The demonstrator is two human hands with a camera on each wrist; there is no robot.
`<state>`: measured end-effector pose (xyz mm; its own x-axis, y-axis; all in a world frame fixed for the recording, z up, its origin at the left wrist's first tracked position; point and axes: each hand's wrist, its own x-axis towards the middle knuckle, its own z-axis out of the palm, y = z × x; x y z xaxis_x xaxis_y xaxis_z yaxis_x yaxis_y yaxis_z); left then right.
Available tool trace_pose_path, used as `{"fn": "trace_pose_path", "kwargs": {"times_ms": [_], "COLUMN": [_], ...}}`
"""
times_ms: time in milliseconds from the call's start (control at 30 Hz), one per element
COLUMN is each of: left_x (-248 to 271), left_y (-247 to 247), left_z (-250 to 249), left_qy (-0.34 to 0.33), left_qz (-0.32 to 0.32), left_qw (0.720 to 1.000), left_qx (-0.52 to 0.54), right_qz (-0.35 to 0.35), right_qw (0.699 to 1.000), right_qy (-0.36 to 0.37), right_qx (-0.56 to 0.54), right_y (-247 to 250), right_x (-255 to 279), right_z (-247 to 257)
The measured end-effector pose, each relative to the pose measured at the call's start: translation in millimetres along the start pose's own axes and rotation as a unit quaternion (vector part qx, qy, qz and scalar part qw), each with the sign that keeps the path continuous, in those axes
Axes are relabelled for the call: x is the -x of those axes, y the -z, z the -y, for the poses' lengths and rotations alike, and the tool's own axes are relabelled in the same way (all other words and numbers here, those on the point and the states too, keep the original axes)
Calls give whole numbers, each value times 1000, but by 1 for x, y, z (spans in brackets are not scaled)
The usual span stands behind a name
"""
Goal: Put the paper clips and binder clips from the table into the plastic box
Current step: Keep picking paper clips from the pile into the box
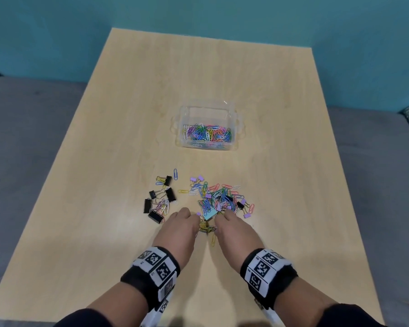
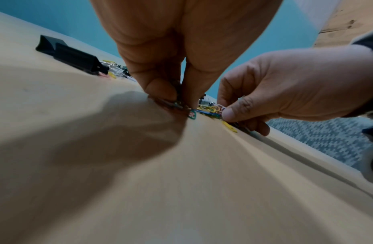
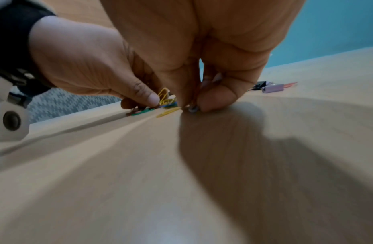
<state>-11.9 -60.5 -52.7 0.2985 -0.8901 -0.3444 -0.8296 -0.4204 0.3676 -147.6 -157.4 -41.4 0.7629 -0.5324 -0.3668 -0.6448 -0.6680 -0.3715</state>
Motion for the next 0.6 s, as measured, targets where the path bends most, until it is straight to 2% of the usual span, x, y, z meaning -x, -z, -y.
{"fn": "trace_pose_path", "kwargs": {"times_ms": [133,233,333,400,467,533,600], "left_x": [-3,-3,-6,-12,-24,-44,-70], "left_y": [8,21,40,56,76,99,124], "left_z": [-1,-3,1,5,7,9,12], "left_qy": [19,33,50,55,71,92,101], "left_qz": [1,17,30,41,48,42,2], "left_qw": [1000,999,995,987,973,945,926], "left_qx": [9,36,85,143,215,311,363], "right_qz": [40,62,99,138,161,149,109], "right_qw": [998,996,986,965,929,900,890], "right_qy": [-42,-39,-34,-50,-84,-103,-102], "right_qx": [-29,-54,-133,-216,-323,-396,-430], "right_y": [10,20,38,56,76,98,121], "right_x": [-3,-6,-10,-14,-24,-43,-69], "right_z": [-3,-4,-8,-9,-10,-15,-19]}}
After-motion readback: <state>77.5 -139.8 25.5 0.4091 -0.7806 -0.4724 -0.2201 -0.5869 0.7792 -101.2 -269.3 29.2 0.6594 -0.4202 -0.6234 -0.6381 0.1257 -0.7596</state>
